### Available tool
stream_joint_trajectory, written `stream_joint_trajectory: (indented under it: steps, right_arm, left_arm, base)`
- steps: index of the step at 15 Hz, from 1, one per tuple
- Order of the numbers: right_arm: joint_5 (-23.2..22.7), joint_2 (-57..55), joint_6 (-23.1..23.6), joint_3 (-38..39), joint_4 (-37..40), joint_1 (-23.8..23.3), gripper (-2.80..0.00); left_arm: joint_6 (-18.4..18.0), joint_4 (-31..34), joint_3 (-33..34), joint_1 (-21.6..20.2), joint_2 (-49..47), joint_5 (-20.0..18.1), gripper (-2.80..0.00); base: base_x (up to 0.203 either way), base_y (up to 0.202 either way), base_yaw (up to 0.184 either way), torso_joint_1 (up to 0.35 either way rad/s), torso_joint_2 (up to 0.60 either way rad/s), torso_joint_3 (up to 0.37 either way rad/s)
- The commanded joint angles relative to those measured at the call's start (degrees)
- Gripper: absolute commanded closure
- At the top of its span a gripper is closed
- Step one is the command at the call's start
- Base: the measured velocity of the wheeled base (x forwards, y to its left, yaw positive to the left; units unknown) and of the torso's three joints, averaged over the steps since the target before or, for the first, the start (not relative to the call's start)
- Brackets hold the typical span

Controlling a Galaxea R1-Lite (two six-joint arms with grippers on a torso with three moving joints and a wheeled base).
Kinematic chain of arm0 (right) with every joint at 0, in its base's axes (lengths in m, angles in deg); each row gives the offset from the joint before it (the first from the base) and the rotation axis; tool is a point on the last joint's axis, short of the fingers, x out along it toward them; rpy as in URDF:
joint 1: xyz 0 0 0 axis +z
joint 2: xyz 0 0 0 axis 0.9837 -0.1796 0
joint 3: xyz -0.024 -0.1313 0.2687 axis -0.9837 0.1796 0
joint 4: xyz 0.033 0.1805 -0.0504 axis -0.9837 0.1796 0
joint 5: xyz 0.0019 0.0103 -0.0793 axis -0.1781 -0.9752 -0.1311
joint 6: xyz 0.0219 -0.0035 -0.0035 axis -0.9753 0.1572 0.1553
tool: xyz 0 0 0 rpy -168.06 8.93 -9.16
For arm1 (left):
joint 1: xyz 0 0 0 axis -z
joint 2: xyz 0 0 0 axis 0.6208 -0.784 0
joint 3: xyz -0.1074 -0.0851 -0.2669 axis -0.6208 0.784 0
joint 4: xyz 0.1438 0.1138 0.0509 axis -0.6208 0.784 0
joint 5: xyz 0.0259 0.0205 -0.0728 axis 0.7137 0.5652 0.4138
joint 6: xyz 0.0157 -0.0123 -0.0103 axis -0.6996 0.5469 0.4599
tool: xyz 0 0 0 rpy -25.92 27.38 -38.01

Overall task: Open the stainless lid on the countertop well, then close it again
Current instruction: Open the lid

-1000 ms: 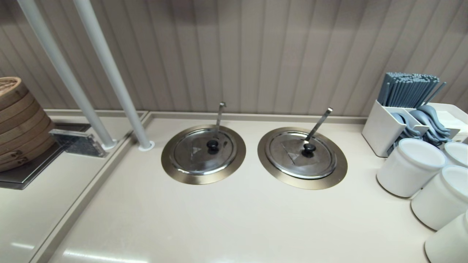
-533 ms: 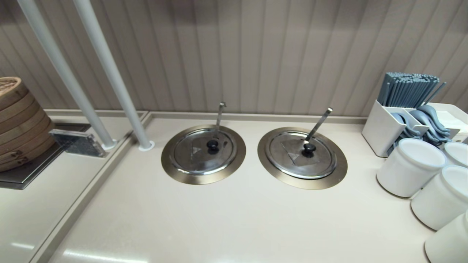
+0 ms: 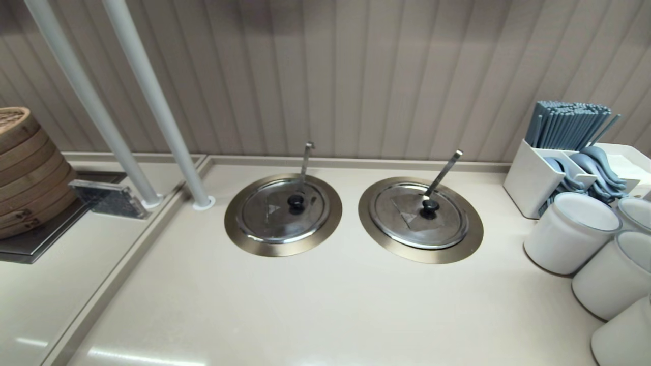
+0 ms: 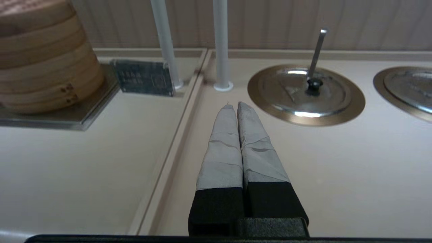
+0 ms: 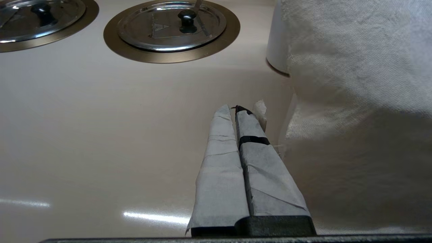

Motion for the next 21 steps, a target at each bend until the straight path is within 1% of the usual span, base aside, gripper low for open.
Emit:
stream_joint_trajectory:
  steps: [1,3,4,6,8,9,10,12,13,15,17,18,20,21]
  right_arm:
    - [0.02,-0.01,0.06,0.00,-0.04,0.01,0.00]
    - [0.02,0.00,0.06,0.00,-0.04,0.01,0.00]
    - [-0.01,0.00,0.06,0.00,-0.04,0.01,0.00]
    - [0.02,0.00,0.06,0.00,-0.04,0.01,0.00]
    - [0.01,0.00,0.06,0.00,-0.04,0.01,0.00]
    - [-0.01,0.00,0.06,0.00,-0.04,0.01,0.00]
    - [-0.07,0.00,0.06,0.00,-0.04,0.01,0.00]
    - [-0.04,0.00,0.06,0.00,-0.04,0.01,0.00]
    - [-0.05,0.00,0.06,0.00,-0.04,0.01,0.00]
    - [-0.07,0.00,0.06,0.00,-0.04,0.01,0.00]
    - [-0.06,0.00,0.06,0.00,-0.04,0.01,0.00]
    - [0.02,0.00,0.06,0.00,-0.04,0.01,0.00]
    - [0.02,0.00,0.06,0.00,-0.04,0.01,0.00]
    - [0.00,0.00,0.06,0.00,-0.04,0.01,0.00]
  left_arm:
    - [-0.01,0.02,-10.68,0.01,-16.61,0.05,0.00]
    - [0.03,-1.38,-18.74,0.07,-29.31,-0.66,0.00]
    - [0.10,-2.69,-22.52,0.16,-35.92,-1.69,0.00]
    - [0.21,-4.95,-29.04,0.70,-47.60,-4.16,0.00]
    - [0.45,-7.37,-33.77,1.94,-57.87,-7.36,0.00]
    - [0.52,-10.24,-35.26,2.65,-62.43,-8.95,0.00]
    - [0.54,-14.53,-36.72,3.66,-67.50,-9.94,0.00]
    - [0.60,-21.19,-39.68,6.10,-77.03,-10.47,0.00]
    - [0.72,-22.96,-41.17,7.28,-81.35,-10.58,0.00]
    - [1.75,-25.78,-44.87,8.98,-90.23,-10.58,0.00]
    - [4.50,-30.50,-49.50,10.06,-97.95,-9.55,0.00]
    - [5.66,-32.62,-52.04,10.71,-101.06,-7.98,0.00]
    - [6.88,-35.04,-57.39,12.89,-106.56,-2.31,0.00]
    - [7.07,-35.51,-58.45,14.18,-108.37,-0.85,0.00]
  base:
    - [0.000,0.000,0.000,0.000,0.00,0.000]
    - [0.000,0.000,0.000,0.000,0.00,0.000]
    - [0.000,0.000,0.000,0.000,0.00,0.000]
    - [0.000,0.000,0.000,0.000,0.00,0.000]
    - [0.000,0.000,0.000,0.000,0.00,0.000]
    - [0.000,0.000,0.000,0.000,0.00,0.000]
    - [0.000,0.000,0.000,0.000,0.00,0.000]
    - [0.000,0.000,0.000,0.000,0.00,0.000]
    - [0.000,0.000,0.000,0.000,0.00,0.000]
    - [0.000,0.000,0.000,0.000,0.00,0.000]
    - [0.000,0.000,0.000,0.000,0.00,0.000]
    - [0.000,0.000,0.000,0.000,0.00,0.000]
    - [0.000,0.000,0.000,0.000,0.00,0.000]
    - [0.000,0.000,0.000,0.000,0.00,0.000]
